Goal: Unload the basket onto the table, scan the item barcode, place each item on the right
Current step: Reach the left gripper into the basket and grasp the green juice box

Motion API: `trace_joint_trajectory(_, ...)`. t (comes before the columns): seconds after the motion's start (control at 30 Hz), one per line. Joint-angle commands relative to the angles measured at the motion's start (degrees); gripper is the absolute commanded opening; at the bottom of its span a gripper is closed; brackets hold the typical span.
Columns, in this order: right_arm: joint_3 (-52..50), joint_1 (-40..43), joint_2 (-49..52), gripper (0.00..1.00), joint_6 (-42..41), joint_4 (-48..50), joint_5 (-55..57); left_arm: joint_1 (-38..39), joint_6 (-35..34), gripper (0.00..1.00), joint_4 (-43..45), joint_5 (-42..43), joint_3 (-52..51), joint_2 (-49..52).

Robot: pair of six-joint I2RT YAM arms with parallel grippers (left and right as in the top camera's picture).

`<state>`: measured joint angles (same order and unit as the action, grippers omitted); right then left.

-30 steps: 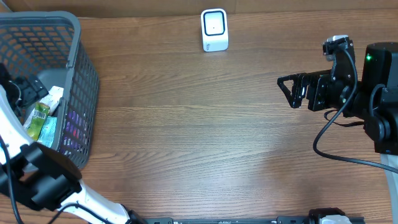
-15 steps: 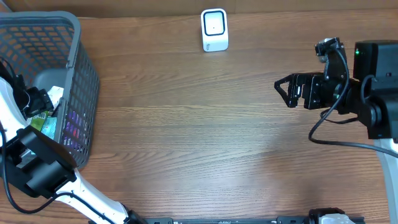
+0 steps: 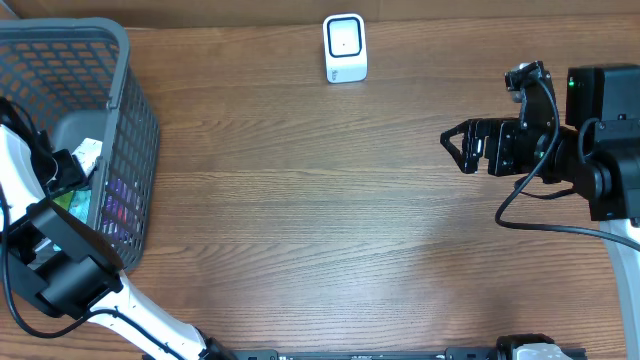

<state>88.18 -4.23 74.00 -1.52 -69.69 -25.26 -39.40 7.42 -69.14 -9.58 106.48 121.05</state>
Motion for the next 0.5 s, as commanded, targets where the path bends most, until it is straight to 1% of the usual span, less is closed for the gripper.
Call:
trace_joint_trajectory(0.0, 1.46, -0.26, -0.04, 1.00, 0.00, 0.46, -0.09, 0.20, 0.22, 0.31, 0.20, 0.24, -0.33, 0.61)
trace_joint_trajectory(0.03, 1.46, -0.26, -0.04, 1.00, 0.00, 0.55, -0.11, 0.22, 0.04, 0.20, 0.22, 0.48, -0.24, 0.59)
trace_joint_trajectory(0.07, 1.46, -0.26, -0.04, 1.00, 0.00, 0.57, -0.11, 0.22, -0.02, 0.15, 0.24, 0.96, -0.04, 0.61)
trace_joint_trajectory(0.1, 1.46, -0.26, -0.04, 1.00, 0.00, 0.59, -0.11, 0.20, -0.15, 0.05, 0.24, 1.70, 0.20, 0.59)
trace_joint_trajectory(0.2, 1.46, -0.26, -0.04, 1.00, -0.02, 0.63, -0.11, 0.31, -0.46, 0.04, 0.09, 4.20, 1.60, 0.61)
trace_joint_trajectory(0.33, 1.46, -0.26, -0.04, 1.00, -0.02, 0.76, -0.13, 0.85, -1.25, 0.04, -1.75, 4.74, 5.84, 0.59)
trace_joint_trajectory(0.47, 1.46, -0.26, -0.04, 1.00, -0.02, 0.79, -0.13, 1.57, -2.97, 0.04, -6.67, 4.76, 15.61, 0.52)
